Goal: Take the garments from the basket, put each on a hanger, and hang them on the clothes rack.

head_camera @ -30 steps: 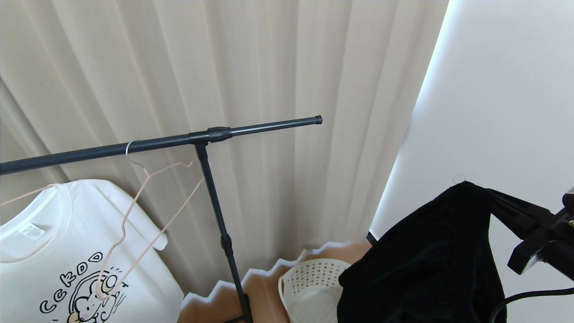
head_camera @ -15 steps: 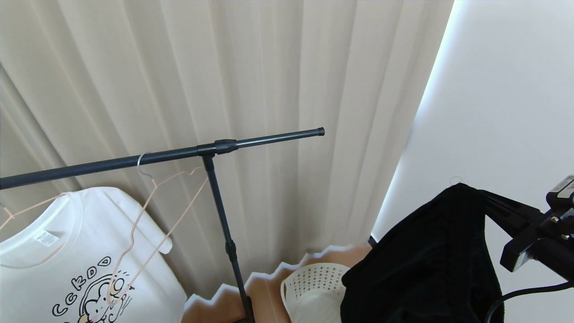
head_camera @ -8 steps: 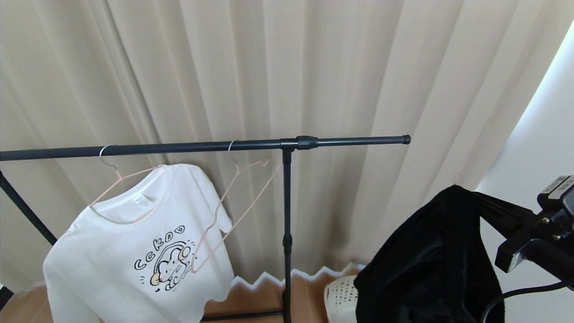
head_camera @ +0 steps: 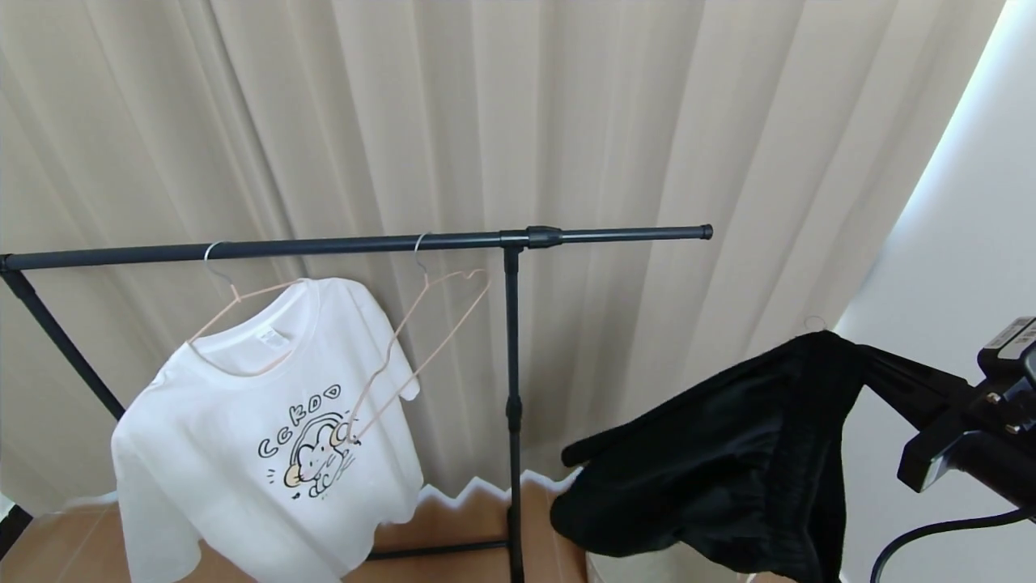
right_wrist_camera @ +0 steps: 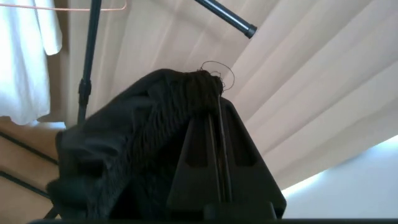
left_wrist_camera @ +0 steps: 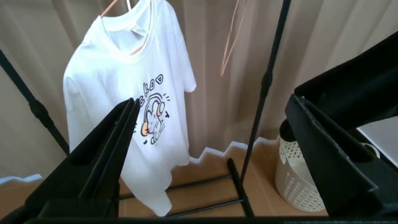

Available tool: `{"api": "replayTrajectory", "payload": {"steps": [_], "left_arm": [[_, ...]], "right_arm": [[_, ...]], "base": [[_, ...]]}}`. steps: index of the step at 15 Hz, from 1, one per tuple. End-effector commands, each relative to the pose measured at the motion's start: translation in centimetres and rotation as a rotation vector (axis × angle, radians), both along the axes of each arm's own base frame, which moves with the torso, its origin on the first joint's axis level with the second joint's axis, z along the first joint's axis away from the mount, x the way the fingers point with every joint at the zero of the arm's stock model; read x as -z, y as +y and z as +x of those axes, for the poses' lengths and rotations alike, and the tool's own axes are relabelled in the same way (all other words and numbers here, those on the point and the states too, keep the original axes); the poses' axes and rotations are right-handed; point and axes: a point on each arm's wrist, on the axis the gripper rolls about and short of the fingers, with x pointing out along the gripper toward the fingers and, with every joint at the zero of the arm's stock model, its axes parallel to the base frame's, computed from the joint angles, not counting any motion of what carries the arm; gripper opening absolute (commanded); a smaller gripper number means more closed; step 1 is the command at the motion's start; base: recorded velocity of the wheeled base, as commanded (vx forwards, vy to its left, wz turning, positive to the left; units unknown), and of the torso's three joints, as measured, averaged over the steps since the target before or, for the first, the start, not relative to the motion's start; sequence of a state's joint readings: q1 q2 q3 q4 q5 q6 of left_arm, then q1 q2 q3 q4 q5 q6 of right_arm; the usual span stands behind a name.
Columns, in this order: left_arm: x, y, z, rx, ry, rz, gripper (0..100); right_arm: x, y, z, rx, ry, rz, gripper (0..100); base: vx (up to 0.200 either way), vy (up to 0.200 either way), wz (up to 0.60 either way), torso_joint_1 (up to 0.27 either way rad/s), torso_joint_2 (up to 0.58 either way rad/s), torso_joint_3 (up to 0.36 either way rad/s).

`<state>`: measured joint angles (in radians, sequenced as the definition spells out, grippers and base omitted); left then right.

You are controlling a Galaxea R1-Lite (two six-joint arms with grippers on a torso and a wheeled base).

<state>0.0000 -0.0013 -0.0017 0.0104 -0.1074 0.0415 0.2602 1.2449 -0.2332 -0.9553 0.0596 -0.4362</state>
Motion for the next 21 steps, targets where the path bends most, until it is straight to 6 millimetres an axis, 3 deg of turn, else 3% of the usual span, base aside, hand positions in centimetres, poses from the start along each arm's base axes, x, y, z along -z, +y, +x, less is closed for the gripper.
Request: {"api": "replayTrajectory", "payload": {"steps": [1,14,21], "left_arm": [[0.00,0.00,0.01,0.000,0.002,0.000,100],[0.00,0.00,0.01,0.000,0.002,0.000,100],[0.00,0.00,0.01,0.000,0.002,0.000,100]], "right_arm": [[-0.02,0.01,-0.02,-0.001,-0.001,-0.001,0],[0.02,0.00,-0.03,-0.001,0.001,0.000,0],[0.13,0.00,-0.04,-0.002,0.005,-0.001,0]], "base": [[0.000,0.200,0.00,-0.002,0.01,0.002],[0.000,0.200,0.00,0.003,0.00,0.002],[0.000,0.000,0.00,0.000,0.00,0.000]]}}
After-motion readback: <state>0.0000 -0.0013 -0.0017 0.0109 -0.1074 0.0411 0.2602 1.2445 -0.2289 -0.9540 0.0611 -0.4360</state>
